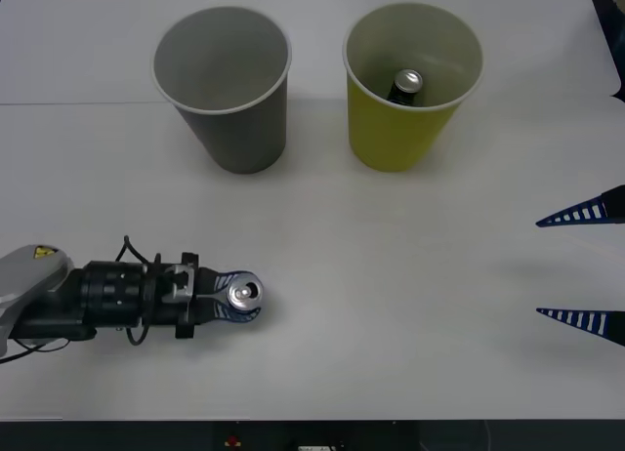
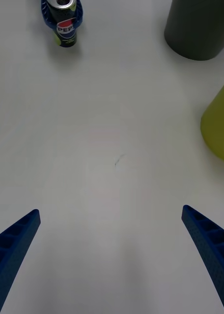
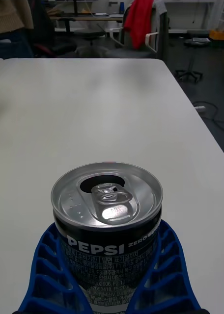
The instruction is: Put the can into the green bin and the plastic bottle into the gray bin
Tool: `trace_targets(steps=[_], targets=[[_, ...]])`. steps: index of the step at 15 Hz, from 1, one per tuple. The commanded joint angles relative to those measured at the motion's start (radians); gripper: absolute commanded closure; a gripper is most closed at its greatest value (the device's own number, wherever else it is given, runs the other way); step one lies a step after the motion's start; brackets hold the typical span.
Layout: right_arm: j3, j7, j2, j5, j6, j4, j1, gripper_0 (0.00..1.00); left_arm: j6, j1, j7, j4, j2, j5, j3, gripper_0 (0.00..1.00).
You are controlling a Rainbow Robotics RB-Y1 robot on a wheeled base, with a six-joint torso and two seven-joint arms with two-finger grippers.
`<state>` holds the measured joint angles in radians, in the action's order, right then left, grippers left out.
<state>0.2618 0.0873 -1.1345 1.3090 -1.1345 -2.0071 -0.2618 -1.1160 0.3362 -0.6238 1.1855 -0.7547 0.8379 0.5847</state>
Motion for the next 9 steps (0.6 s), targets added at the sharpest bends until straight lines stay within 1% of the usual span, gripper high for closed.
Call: trace_targets(steps=[1, 3, 4, 5, 6, 7, 8, 9], targets=[[0.0, 0.0, 0.0, 0.0, 0.0, 0.0, 0.0, 0.0, -0.027, 0.0, 0.038, 0.005, 0.0, 0.02, -0.032, 1.0], [0.0, 0.0, 0.0, 0.0, 0.0, 0.0, 0.0, 0.0, -0.031, -0.02, 0.076, 0.043, -0.003, 0.089, -0.091, 1.0], [0.0, 0.0, 0.0, 0.0, 0.0, 0.0, 0.0, 0.0, -0.03, -0.043, 0.131, 0.088, -0.006, 0.138, -0.132, 1.0], [0.0, 0.0, 0.0, 0.0, 0.0, 0.0, 0.0, 0.0, -0.03, -0.082, 0.223, 0.167, -0.014, 0.205, -0.186, 1.0], [0.0, 0.0, 0.0, 0.0, 0.0, 0.0, 0.0, 0.0, -0.028, -0.111, 0.299, 0.232, -0.017, 0.25, -0.22, 1.0], [0.0, 0.0, 0.0, 0.0, 0.0, 0.0, 0.0, 0.0, -0.027, -0.138, 0.371, 0.298, -0.017, 0.297, -0.252, 1.0], [0.0, 0.0, 0.0, 0.0, 0.0, 0.0, 0.0, 0.0, -0.016, -0.164, 0.467, 0.379, -0.015, 0.363, -0.286, 1.0], [0.0, 0.0, 0.0, 0.0, 0.0, 0.0, 0.0, 0.0, -0.001, -0.177, 0.541, 0.437, -0.015, 0.409, -0.299, 1.0]])
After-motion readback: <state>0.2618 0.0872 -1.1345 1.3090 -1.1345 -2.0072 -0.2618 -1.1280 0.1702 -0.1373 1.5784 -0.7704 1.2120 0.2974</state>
